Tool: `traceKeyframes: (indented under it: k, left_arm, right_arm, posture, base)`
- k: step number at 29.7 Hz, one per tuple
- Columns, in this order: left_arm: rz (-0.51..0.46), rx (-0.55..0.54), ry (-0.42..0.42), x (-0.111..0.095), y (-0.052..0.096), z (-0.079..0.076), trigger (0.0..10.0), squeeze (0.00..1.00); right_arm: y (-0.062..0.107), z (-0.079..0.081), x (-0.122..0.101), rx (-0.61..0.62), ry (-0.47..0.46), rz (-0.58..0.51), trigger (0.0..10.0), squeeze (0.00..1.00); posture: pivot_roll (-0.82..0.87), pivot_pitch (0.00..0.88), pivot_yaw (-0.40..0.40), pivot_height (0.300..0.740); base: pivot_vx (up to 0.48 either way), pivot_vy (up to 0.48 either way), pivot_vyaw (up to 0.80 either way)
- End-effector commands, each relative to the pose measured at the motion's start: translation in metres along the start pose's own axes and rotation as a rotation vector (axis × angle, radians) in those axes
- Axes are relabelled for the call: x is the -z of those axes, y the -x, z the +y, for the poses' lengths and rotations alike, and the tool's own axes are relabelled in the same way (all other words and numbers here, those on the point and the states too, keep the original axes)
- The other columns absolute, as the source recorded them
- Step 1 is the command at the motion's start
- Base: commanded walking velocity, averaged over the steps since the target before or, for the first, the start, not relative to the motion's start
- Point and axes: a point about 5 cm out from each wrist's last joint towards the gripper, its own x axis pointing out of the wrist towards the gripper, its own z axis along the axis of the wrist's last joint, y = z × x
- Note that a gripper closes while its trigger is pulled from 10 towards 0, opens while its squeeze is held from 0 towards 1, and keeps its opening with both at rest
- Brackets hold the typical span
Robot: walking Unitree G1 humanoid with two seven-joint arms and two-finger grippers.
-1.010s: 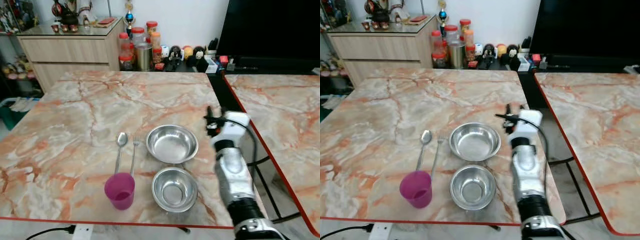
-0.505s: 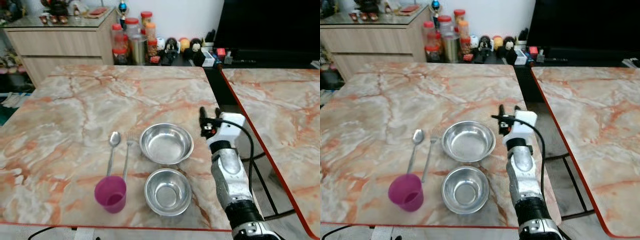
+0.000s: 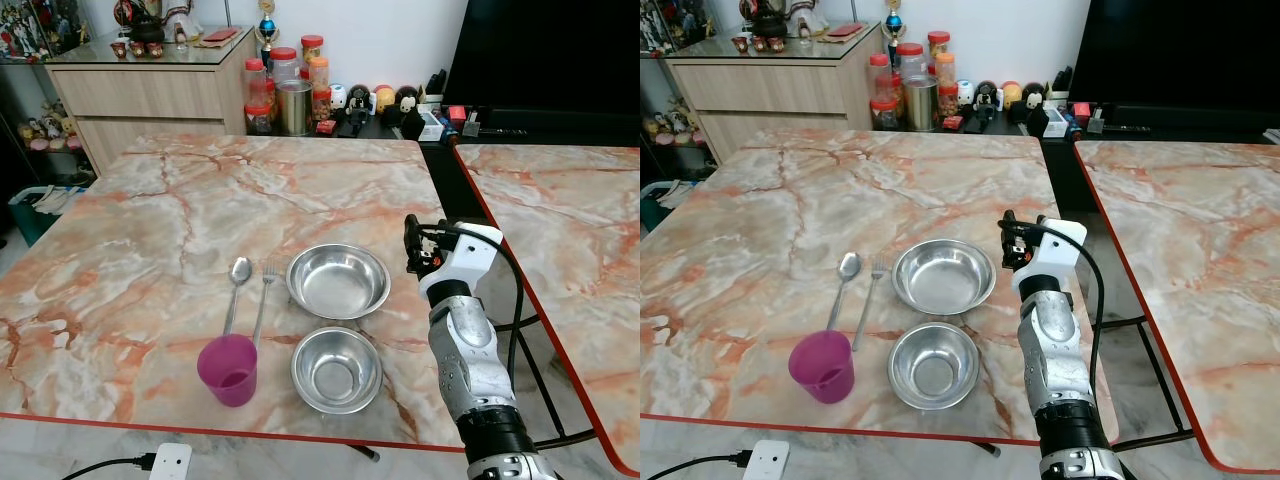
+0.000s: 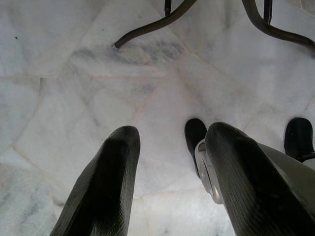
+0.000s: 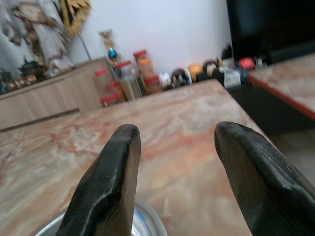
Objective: Setting the table
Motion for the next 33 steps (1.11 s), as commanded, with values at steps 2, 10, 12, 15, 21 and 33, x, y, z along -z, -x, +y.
traceKeyframes:
  k: [2, 10, 12, 15, 21, 33]
  left_arm:
    - [0.004, 0.011, -0.014, 0.0, 0.0, -0.002, 10.0, 0.0]
    - [0.003, 0.018, -0.014, -0.002, -0.001, -0.004, 10.0, 0.0]
    - [0.003, 0.017, -0.009, -0.002, -0.001, -0.005, 10.0, 0.0]
    - [0.004, 0.016, -0.008, -0.003, -0.001, -0.005, 10.0, 0.0]
    - [0.005, 0.018, -0.004, -0.002, -0.001, -0.007, 10.0, 0.0]
    - [0.01, 0.019, -0.005, 0.0, -0.001, -0.008, 10.0, 0.0]
  right_arm:
    - [0.001, -0.001, 0.002, 0.026, -0.024, 0.034, 10.0, 0.0]
    - [0.002, 0.0, 0.015, 0.068, -0.035, 0.171, 10.0, 0.0]
    - [0.002, 0.0, 0.02, 0.082, -0.01, 0.215, 10.0, 0.0]
    - [0.002, 0.0, 0.024, 0.086, 0.014, 0.255, 10.0, 0.0]
    - [0.004, -0.001, 0.03, 0.104, 0.019, 0.316, 10.0, 0.0]
    - [0.005, 0.015, 0.046, 0.019, -0.024, 0.442, 10.0, 0.0]
  posture:
    - [-0.05, 0.0, -0.019, 0.74]
    - [-0.04, 0.0, -0.024, 0.74]
    - [-0.04, 0.0, -0.027, 0.74]
    - [-0.05, 0.0, -0.028, 0.74]
    - [-0.05, 0.0, -0.033, 0.74]
    - [-0.04, 0.0, -0.037, 0.74]
  base:
    - [0.0, 0.0, 0.0]
    - [0.0, 0.0, 0.0]
    - [0.0, 0.0, 0.0]
    - [0.0, 0.0, 0.0]
    - [0.0, 0.0, 0.0]
    - [0.0, 0.0, 0.0]
